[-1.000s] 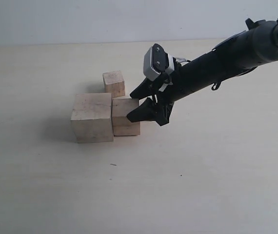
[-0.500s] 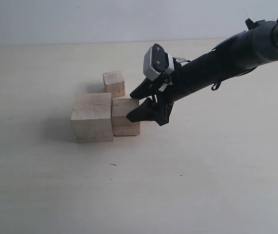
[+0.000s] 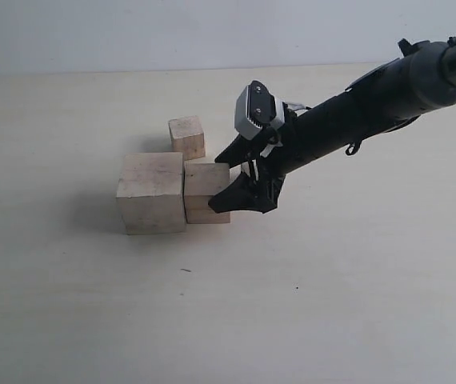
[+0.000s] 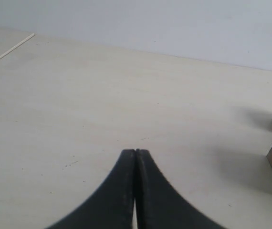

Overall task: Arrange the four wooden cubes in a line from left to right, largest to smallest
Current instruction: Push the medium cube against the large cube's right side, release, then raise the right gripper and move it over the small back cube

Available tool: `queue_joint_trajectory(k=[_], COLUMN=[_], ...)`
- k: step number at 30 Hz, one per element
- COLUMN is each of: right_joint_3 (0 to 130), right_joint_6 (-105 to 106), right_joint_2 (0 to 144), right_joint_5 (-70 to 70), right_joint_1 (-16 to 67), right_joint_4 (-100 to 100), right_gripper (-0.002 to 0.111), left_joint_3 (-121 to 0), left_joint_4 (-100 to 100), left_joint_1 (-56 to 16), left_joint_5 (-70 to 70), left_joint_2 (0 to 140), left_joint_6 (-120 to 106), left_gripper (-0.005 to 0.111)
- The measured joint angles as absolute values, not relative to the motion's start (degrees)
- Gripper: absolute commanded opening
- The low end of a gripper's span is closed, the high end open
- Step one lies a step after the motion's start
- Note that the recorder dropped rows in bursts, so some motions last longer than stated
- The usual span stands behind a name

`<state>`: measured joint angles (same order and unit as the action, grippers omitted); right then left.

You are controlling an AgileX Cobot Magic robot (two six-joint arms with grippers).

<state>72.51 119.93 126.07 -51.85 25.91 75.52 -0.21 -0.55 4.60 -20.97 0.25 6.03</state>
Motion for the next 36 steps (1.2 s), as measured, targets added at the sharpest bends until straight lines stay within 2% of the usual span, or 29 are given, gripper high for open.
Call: queue_joint_trajectory(k=[5,15,18,23,25,31,36], right_joint_3=[72.51,72.51,72.51,72.51,72.51,76.22,80.49], right_joint_6=[119.93,113.58,108.32,101.66,100.9,90.72,66.73], right_joint_2=[124.82,117.5,115.44,113.39,112.87,112.59,112.45], right_joint_5=[-51.85,-50.84,-47.28,-42.99,-42.6,-36.98,-24.88], right_joint_1=[25.91,25.91,25.91,25.91,26.47,33.49,40.54], right_joint_4=[75.73,75.87,75.87,78.44,80.23,74.7,56.98], right_gripper=[0.088,0.087,0.082,0.067,0.066,0.071,0.073], left_joint_3=[-0.21,-0.21,-0.21,-0.21,-0.21,-0.21,-0.21], left_joint_4=[-0.55,-0.55,-0.55,-0.55,-0.55,-0.55,-0.55], left_joint_1=[4.6,4.6,4.6,4.6,4.6,4.6,4.6], left_joint_5=[-20.97,-20.97,-20.97,-20.97,-20.97,-20.97,-20.97], left_joint_2=[0.25,0.25,0.25,0.25,0.25,0.25,0.25], left_joint_6=[6.03,6.03,6.03,6.03,6.03,6.03,6.03], left_gripper=[0.0,0.0,0.0,0.0,0.0,0.0,0.0])
